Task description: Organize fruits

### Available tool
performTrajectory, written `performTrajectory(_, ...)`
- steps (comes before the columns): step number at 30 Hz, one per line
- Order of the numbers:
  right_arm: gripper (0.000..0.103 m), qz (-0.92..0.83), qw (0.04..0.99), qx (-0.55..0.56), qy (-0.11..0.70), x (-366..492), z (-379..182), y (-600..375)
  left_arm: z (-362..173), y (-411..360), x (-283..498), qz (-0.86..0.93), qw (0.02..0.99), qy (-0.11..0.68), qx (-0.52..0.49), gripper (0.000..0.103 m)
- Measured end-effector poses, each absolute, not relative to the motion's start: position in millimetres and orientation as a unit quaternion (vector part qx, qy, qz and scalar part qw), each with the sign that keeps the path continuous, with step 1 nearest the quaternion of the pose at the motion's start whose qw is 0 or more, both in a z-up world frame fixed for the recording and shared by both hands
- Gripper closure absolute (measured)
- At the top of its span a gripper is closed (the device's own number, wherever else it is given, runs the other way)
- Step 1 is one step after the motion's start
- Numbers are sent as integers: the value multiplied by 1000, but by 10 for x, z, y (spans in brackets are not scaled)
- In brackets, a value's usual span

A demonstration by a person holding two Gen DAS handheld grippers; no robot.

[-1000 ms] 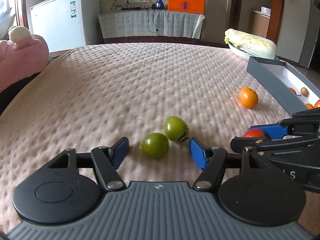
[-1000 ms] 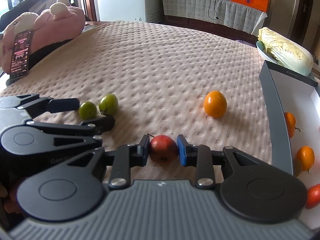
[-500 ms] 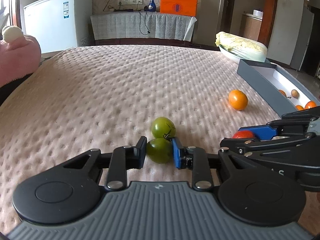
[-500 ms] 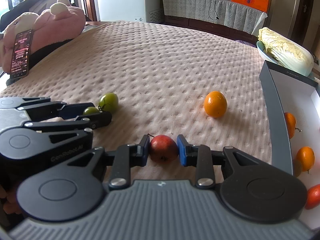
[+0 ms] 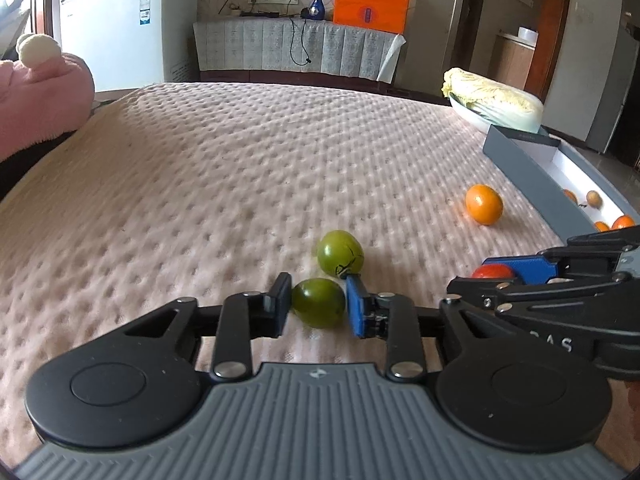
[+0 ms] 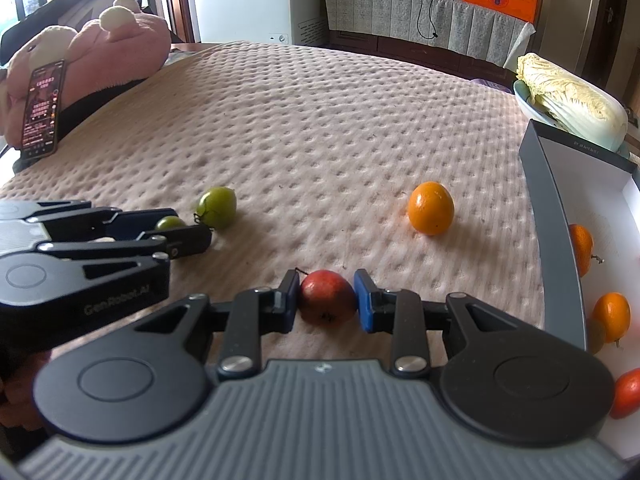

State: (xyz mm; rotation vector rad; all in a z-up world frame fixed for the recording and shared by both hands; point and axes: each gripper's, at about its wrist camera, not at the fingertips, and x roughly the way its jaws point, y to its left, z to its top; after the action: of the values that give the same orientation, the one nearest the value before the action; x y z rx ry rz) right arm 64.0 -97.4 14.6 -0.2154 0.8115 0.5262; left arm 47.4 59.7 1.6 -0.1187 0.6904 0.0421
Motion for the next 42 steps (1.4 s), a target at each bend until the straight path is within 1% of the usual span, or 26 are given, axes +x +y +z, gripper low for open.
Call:
performTrajectory(1, 70, 253, 880, -103, 389, 641, 146, -973, 18, 603, 479, 17, 939, 338, -63, 55)
performTrajectory(2, 70, 253, 880, -103, 389, 642, 146, -974, 15, 606, 488, 16, 939, 337, -65, 53)
performTrajectory(7, 70, 252, 880, -102, 390, 641, 146, -977, 13, 619, 506, 22, 940, 333, -67, 51)
performTrajectory(12, 70, 253, 880, -104, 389, 642, 145, -974, 24, 611, 554, 23, 940, 331, -78, 43)
performTrajectory(21, 70, 256, 879, -104, 389, 648, 143, -978, 15, 580, 618, 25, 939, 334, -79, 42)
performTrajectory(26, 70, 257, 879, -102, 389, 651, 145, -985, 57, 635, 526, 21, 934, 342, -102, 42)
performTrajectory(29, 70, 259, 878, -100, 390, 657, 145, -995, 55, 638, 463, 20, 936, 342, -85, 42)
performTrajectory(33, 70, 259, 878, -99, 391, 661, 144, -995, 23, 672, 454, 19, 937, 340, -79, 44)
performTrajectory(34, 70, 258, 878, -100, 391, 659, 143, -990, 24, 669, 452, 19, 937, 340, -80, 46)
performTrajectory(35, 70, 259, 878, -99, 391, 662, 144, -997, 27, 664, 450, 17, 937, 340, -79, 49)
performTrajectory(37, 70, 259, 877, -99, 391, 661, 143, -995, 32, 648, 441, 15, 937, 341, -78, 62)
performTrajectory(39, 70, 259, 878, -100, 391, 657, 143, -987, 30, 640, 426, 13, 937, 342, -78, 72)
performTrajectory(42, 70, 259, 878, -100, 390, 658, 146, -981, 29, 630, 410, 12, 937, 341, -76, 72)
